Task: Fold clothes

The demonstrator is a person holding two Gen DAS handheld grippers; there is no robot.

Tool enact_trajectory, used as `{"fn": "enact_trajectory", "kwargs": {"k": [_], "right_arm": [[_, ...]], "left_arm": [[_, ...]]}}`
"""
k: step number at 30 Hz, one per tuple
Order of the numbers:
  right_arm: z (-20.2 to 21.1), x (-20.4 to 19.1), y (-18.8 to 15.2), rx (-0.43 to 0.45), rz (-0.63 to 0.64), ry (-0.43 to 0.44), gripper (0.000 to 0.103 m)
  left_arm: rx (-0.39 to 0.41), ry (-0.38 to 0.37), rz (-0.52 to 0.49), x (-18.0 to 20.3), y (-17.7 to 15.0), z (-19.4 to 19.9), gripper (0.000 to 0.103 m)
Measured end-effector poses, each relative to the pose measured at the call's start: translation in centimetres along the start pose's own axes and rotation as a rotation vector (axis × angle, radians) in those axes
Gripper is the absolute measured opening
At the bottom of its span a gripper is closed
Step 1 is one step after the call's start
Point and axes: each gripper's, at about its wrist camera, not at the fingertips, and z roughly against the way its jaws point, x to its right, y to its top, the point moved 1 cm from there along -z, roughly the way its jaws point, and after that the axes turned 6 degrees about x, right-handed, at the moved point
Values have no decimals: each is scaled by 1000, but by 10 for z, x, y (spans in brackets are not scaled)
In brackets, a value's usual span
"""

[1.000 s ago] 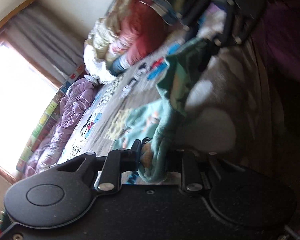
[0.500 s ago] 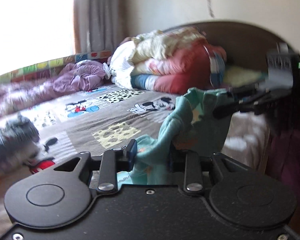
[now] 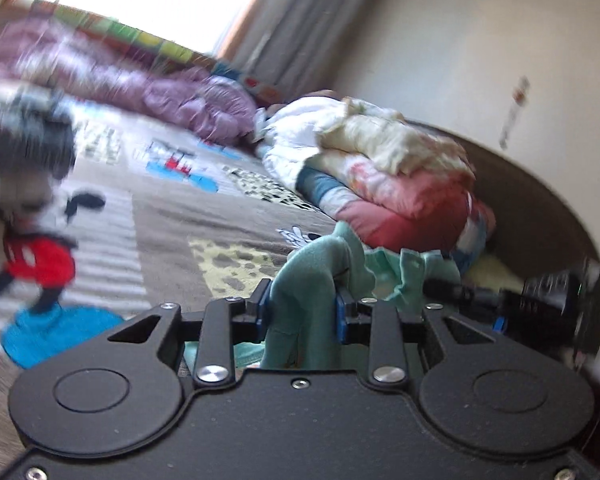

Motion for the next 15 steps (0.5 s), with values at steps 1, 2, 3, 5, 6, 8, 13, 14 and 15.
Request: {"fn": "enact_trajectory", "kwargs": {"k": [1,2,3,5,6,8,13,14,15], "right_arm": [[-6,6,-1,2,-27,-2,32],[-10,12,-3,6,-53,-4,32],[-15,19,-4,11,-83,-4,32],[-23,31,-8,17,-136,-3,32],[-26,36,-10,16,-158,-3,32],[-33,45,-13,12,-195,-4,32],[-50,70,-21,-16,-323,16,32],[-53,76,-23,-25,-353,20,32],[-56,80,-26,-30,-380,23,32]], "left_arm": [[8,-1,31,-5,0,-4,29],[15,-3,56,-10,0,-7,29],[21,-6,75,-13,-1,-10,29],[27,-9,107,-21,-1,-13,29],[28,-11,123,-24,-1,-15,29],[37,-16,164,-34,0,-18,29],[49,-27,255,-57,-2,-27,28],[46,-25,264,-60,-2,-28,28],[44,-25,270,-62,-3,-29,28]]}}
